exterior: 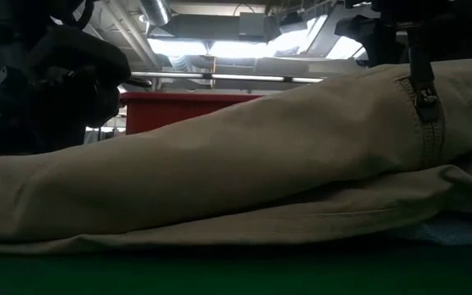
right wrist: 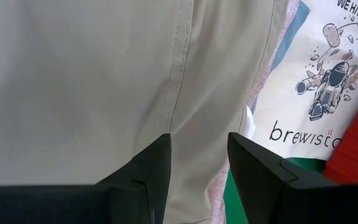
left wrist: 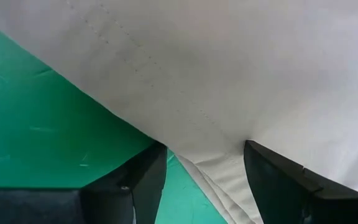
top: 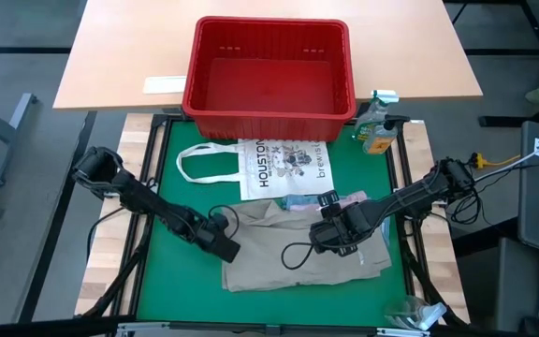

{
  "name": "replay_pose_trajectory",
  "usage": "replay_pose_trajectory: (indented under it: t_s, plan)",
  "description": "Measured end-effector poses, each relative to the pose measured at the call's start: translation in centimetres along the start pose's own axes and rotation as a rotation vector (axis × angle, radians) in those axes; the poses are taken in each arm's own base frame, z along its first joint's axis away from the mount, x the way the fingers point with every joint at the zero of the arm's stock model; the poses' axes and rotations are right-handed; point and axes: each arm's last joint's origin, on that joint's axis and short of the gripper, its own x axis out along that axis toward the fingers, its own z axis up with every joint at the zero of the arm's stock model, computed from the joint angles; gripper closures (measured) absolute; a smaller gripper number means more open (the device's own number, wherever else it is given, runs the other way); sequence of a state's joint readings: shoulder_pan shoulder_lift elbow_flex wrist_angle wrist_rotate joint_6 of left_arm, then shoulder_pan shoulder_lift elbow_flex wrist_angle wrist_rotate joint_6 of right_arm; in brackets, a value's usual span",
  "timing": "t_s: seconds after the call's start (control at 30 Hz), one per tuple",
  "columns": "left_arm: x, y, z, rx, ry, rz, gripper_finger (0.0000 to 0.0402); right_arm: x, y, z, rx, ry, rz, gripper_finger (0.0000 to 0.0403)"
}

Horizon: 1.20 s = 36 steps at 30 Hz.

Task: Fold Laundry from Bin
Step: Fold the light brown shorts from the red laundry basket

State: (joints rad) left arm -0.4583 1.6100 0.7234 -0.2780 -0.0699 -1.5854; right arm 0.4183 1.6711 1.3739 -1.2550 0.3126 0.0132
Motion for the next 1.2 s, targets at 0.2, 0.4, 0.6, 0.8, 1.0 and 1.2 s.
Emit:
replay_pose_trajectory:
  t_s: [0.2, 0.4, 0.6, 0.8, 1.0, 1.2]
  plan:
    - [0.1, -0.2, 0.1, -0.006, -0.046, -0.028, 0.0201, 0.0, 0.0, 0.0, 0.000, 0.001, 0.000, 0.0243]
    - [0.2, -0.2, 0.1, -0.008, -0.072, -0.037, 0.0270, 0.0, 0.0, 0.0, -0.001, 0.003, 0.000, 0.0243]
    - [0.3, -0.2, 0.2, -0.009, -0.090, -0.041, 0.0377, 0.0, 0.0, 0.0, 0.000, 0.004, 0.000, 0.0243]
    - [-0.3, -0.4, 0.2, -0.009, -0.057, -0.063, 0.0396, 0.0, 0.0, -0.3, -0.006, 0.031, -0.001, 0.0243]
    - [-3.3, -1.1, 0.3, -0.008, -0.013, -0.181, 0.0399, -0.8, -0.3, -1.3, 0.037, 0.059, -0.012, 0.0243]
    - [-6.5, -1.7, 0.6, -0.046, -0.018, -0.334, 0.0400, -3.1, -1.1, -2.8, 0.128, -0.033, -0.019, 0.0243]
